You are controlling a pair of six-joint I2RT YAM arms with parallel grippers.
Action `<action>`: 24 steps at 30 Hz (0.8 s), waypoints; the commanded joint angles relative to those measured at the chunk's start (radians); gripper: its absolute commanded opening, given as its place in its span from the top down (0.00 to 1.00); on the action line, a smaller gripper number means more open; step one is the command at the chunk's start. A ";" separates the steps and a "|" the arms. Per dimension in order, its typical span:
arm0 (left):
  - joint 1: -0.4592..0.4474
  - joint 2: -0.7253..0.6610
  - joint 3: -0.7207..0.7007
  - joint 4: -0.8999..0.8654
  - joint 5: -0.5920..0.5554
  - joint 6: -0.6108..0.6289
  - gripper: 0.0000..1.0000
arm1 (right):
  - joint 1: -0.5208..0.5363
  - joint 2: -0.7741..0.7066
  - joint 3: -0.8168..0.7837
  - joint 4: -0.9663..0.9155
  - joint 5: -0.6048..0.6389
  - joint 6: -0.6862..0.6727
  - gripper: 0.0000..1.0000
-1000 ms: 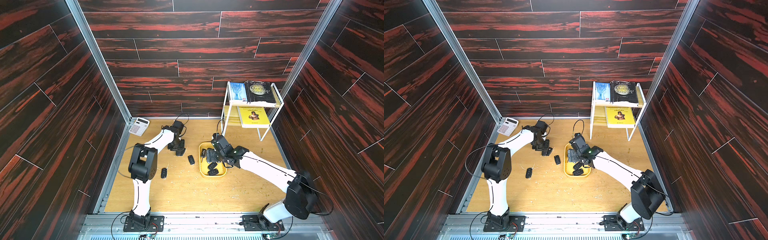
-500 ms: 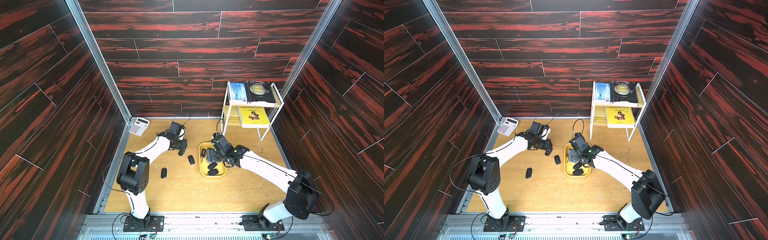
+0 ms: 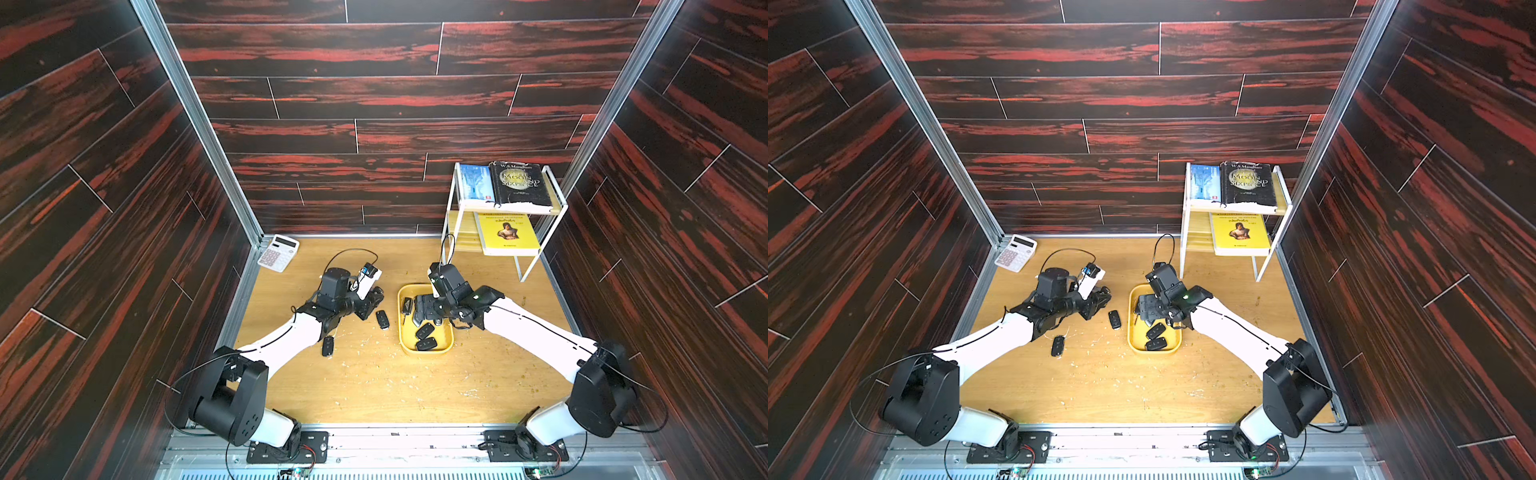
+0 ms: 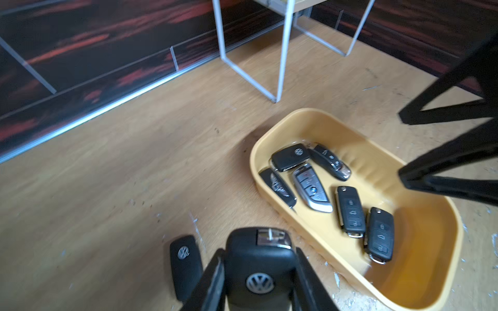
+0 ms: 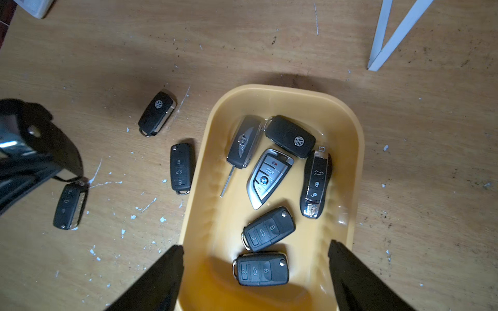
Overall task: Place the car key into the storage box
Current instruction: Pick up the car key from the center of the board.
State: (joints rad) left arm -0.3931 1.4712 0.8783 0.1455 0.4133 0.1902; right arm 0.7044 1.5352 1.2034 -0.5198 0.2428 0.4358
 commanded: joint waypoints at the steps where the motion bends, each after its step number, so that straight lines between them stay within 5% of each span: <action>1: 0.000 -0.024 -0.009 0.118 0.137 0.064 0.80 | -0.005 -0.013 0.027 -0.019 -0.024 -0.002 0.12; 7: 0.000 -0.054 -0.038 0.172 0.267 0.118 0.80 | -0.059 -0.041 0.007 -0.017 -0.142 0.002 0.11; 14: 0.002 -0.098 -0.116 0.334 0.418 0.167 0.84 | -0.272 -0.136 -0.150 0.148 -0.687 0.076 0.11; 24: 0.002 -0.032 -0.091 0.520 0.637 -0.054 0.86 | -0.270 -0.292 -0.289 0.261 -0.655 -0.026 0.11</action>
State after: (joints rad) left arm -0.3931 1.4162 0.7490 0.5465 0.9264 0.2382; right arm 0.4301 1.3090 0.9775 -0.3317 -0.4007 0.4603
